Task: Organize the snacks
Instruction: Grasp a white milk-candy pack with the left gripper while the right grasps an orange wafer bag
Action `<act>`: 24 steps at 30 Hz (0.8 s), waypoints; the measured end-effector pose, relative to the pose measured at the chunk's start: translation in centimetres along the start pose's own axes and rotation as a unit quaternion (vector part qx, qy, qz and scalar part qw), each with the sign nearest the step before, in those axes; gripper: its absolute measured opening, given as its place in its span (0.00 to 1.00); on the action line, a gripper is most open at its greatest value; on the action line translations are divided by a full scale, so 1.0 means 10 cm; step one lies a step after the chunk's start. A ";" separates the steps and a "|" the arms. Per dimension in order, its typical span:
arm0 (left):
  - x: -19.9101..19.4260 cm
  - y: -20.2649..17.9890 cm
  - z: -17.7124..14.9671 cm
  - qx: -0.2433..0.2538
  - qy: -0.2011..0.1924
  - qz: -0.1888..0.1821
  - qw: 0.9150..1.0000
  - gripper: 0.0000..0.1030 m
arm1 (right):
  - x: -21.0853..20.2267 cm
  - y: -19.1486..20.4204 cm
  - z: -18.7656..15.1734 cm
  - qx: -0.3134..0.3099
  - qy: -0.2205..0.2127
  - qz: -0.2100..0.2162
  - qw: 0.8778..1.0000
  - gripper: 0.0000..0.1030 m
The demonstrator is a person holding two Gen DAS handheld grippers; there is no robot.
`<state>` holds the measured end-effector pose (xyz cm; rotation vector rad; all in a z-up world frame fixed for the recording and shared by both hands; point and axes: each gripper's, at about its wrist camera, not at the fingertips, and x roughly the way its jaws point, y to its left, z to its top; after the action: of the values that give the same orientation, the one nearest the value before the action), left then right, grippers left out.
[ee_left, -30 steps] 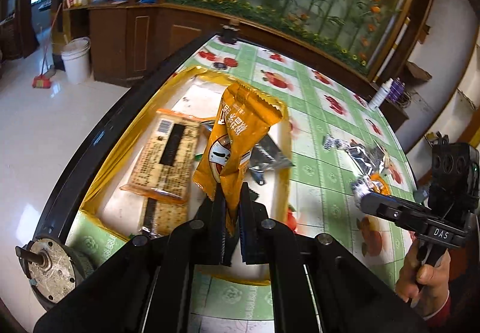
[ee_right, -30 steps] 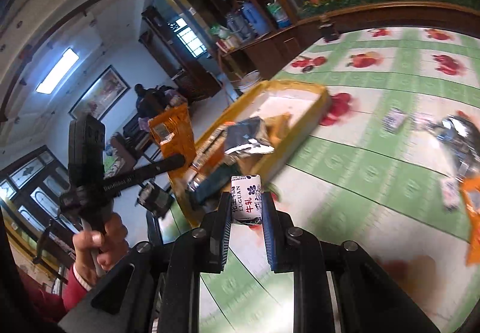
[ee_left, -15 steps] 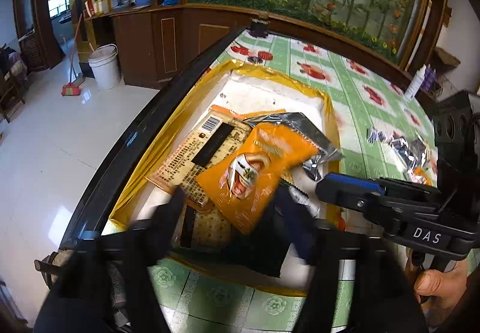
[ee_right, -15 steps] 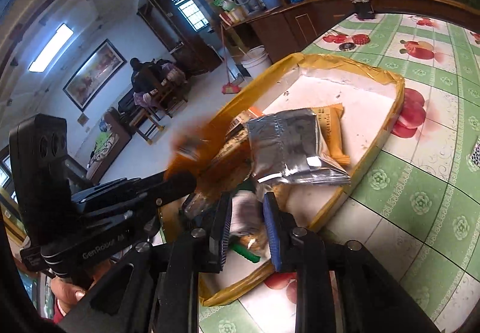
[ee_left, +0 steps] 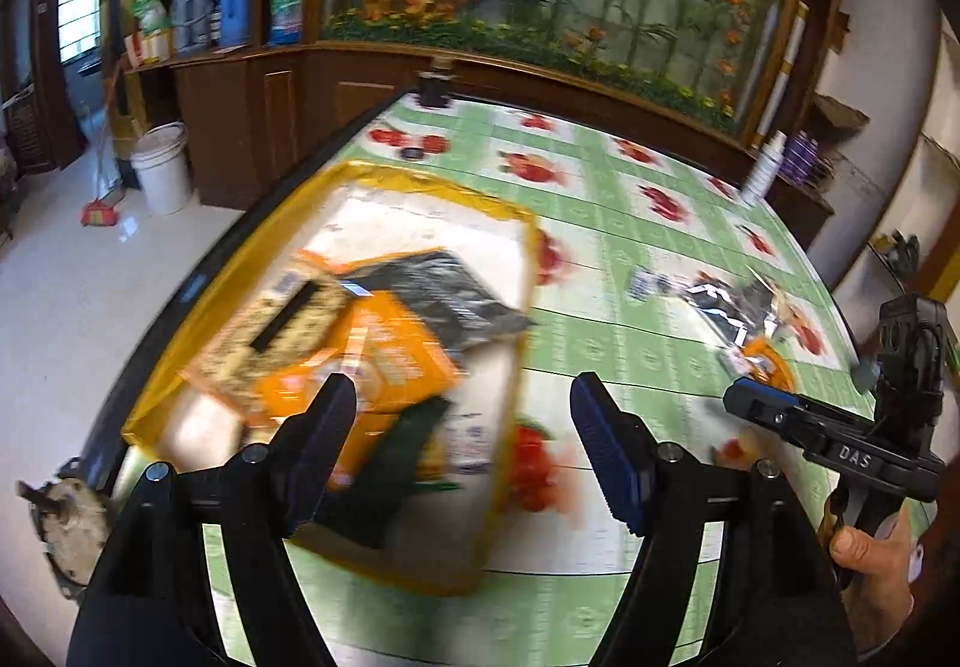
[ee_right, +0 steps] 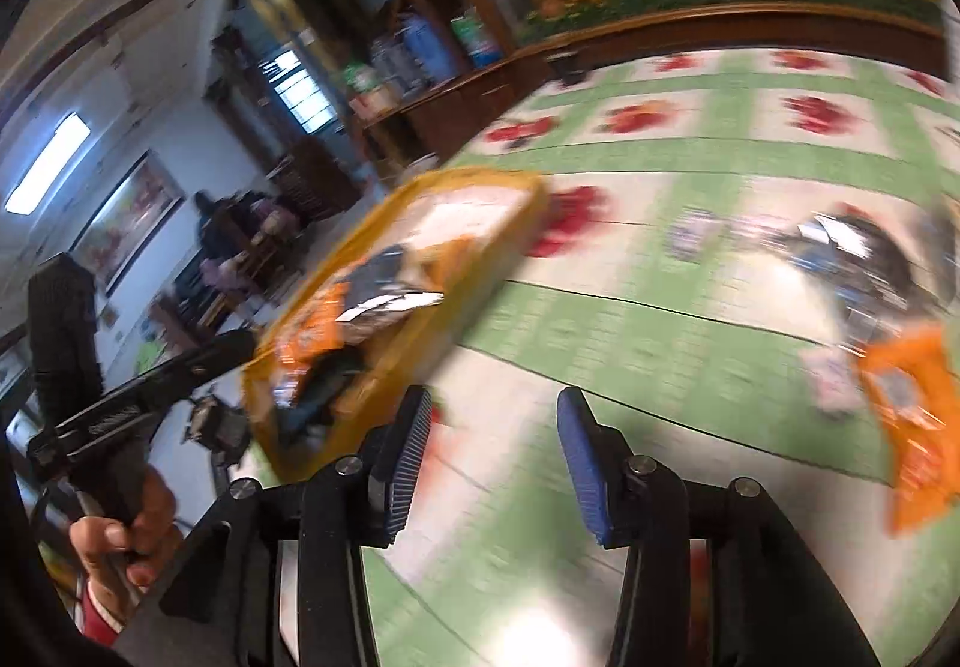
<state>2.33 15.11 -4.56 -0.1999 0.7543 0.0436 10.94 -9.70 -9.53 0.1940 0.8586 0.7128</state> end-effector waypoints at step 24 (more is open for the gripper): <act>1.41 -1.51 0.53 0.154 0.065 0.023 0.986 0.72 | -0.24 -1.03 0.13 -0.034 0.021 -0.171 0.985 0.53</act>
<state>17.88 0.91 -8.01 0.1097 0.8843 -0.0428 15.96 -18.85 -11.58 -0.0302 0.8786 0.4249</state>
